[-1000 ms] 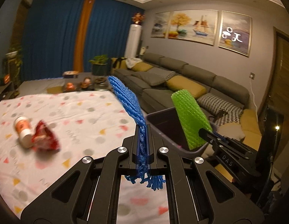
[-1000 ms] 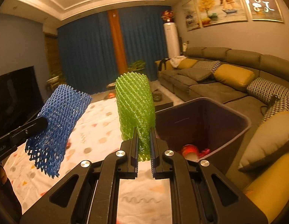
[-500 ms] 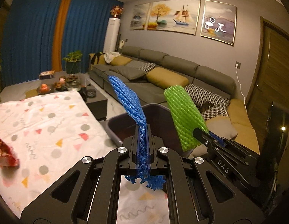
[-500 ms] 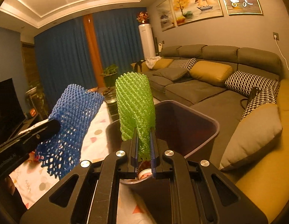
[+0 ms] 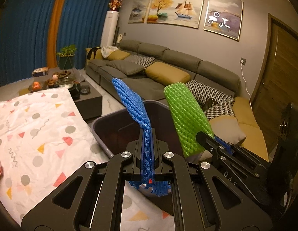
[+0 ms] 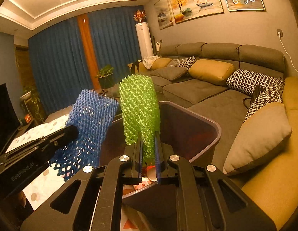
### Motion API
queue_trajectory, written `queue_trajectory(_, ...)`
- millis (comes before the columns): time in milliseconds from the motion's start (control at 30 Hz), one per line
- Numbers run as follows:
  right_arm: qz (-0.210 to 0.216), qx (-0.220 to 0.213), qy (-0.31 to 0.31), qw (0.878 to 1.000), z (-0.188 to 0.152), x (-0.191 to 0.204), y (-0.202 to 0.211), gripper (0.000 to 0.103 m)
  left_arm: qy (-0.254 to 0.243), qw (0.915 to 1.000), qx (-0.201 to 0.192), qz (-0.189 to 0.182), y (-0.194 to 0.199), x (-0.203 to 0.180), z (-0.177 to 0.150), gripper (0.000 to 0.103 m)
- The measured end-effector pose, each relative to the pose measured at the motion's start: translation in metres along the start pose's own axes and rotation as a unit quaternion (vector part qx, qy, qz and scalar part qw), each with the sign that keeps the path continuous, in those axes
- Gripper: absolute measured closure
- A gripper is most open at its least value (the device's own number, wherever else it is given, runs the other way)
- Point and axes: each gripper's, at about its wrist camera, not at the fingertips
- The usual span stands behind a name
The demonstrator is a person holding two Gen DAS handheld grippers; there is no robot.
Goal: Collect trash
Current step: 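Carry the blue and green mesh sleeves with both grippers over the grey bin, then open both grippers to drop the mesh sleeves into the bin, then move both open tools back to the paper cup and red bag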
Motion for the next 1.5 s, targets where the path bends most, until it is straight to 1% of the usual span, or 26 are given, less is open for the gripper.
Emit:
queue_trajectory(133, 0.0, 0.003, -0.006, 1.0, -0.001, 0.002, -0.003, 0.091, -0.009, 0.9999, 0.009, -0.005, -0.012, -0.003, 0.002, 0.099)
queue_trajectory(300, 0.0, 0.008, -0.005, 1.0, 0.0, 0.002, -0.009, 0.091, -0.005, 0.9997, 0.022, -0.012, -0.024, 0.0, 0.002, 0.098)
queue_trajectory(533, 0.001, 0.009, -0.008, 1.0, 0.002, 0.006, -0.008, 0.091, 0.018, 0.999, 0.037, -0.019, -0.036, 0.009, 0.002, 0.098)
queue_trajectory(633, 0.0, 0.01, -0.008, 1.0, 0.002, 0.006, -0.01, 0.091, 0.033, 0.9976, 0.045, -0.04, -0.042, 0.014, 0.004, 0.096)
queue_trajectory(667, -0.001, 0.012, -0.009, 1.0, 0.002, 0.007, -0.011, 0.091, 0.04, 0.997, 0.049, -0.045, -0.045, 0.016, 0.005, 0.09)
queue_trajectory(733, -0.001, 0.014, -0.01, 1.0, 0.001, 0.007, -0.011, 0.09, 0.051, 0.9964, 0.051, -0.045, -0.048, 0.021, 0.004, 0.073)
queue_trajectory(767, -0.002, 0.014, -0.01, 1.0, 0.001, 0.008, -0.011, 0.09, 0.053, 0.9966, 0.048, -0.041, -0.047, 0.024, 0.003, 0.053)
queue_trajectory(800, -0.002, 0.014, -0.01, 1.0, 0.0, 0.008, -0.011, 0.09, 0.058, 0.9966, 0.044, -0.039, -0.046, 0.028, 0.001, 0.039)
queue_trajectory(833, -0.004, 0.014, -0.01, 1.0, 0.001, 0.008, -0.011, 0.09, 0.063, 0.9965, 0.04, -0.038, -0.045, 0.03, 0.0, 0.037)
queue_trajectory(900, -0.003, 0.014, -0.011, 1.0, 0.001, 0.009, -0.012, 0.085, 0.075, 0.9959, 0.038, -0.033, -0.043, 0.038, -0.003, 0.031)
queue_trajectory(1000, -0.003, 0.014, -0.005, 1.0, 0.001, 0.015, -0.014, 0.08, 0.083, 0.996, 0.031, -0.011, -0.034, 0.048, -0.009, 0.023)
queue_trajectory(1033, -0.005, 0.014, -0.004, 1.0, 0.001, 0.016, -0.015, 0.074, 0.084, 0.9961, 0.027, -0.005, -0.03, 0.05, -0.012, 0.022)
queue_trajectory(1067, -0.005, 0.014, -0.005, 1.0, 0.001, 0.018, -0.016, 0.066, 0.085, 0.9961, 0.023, -0.002, -0.025, 0.052, -0.013, 0.018)
queue_trajectory(1100, -0.004, 0.013, -0.005, 1.0, 0.001, 0.018, -0.016, 0.062, 0.085, 0.9962, 0.019, 0.005, -0.02, 0.053, -0.015, 0.015)
queue_trajectory(1167, -0.007, 0.008, -0.009, 1.0, 0.0, 0.019, -0.014, 0.048, 0.088, 0.9958, 0.008, 0.024, -0.007, 0.06, -0.021, 0.013)
queue_trajectory(1267, -0.006, 0.0, -0.017, 1.0, -0.001, 0.02, -0.008, 0.038, 0.093, 0.9945, -0.005, 0.048, 0.011, 0.068, -0.029, 0.011)
queue_trajectory(1400, -0.011, -0.005, -0.019, 1.0, -0.004, 0.021, -0.001, 0.029, 0.104, 0.9895, -0.018, 0.099, 0.036, 0.085, -0.042, 0.01)
queue_trajectory(1433, -0.009, -0.006, -0.018, 1.0, -0.006, 0.023, 0.002, 0.026, 0.108, 0.9883, -0.02, 0.106, 0.041, 0.089, -0.045, 0.01)
queue_trajectory(1500, -0.009, -0.007, -0.016, 1.0, -0.007, 0.026, 0.005, 0.024, 0.113, 0.9863, -0.021, 0.118, 0.053, 0.096, -0.052, 0.01)
Point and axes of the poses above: each gripper's, at about its wrist camera, not at the fingertips, and y roughly against the way its jaws point, x to its left, z to its top, and after that the axes turned 13 degrees about x, right-handed
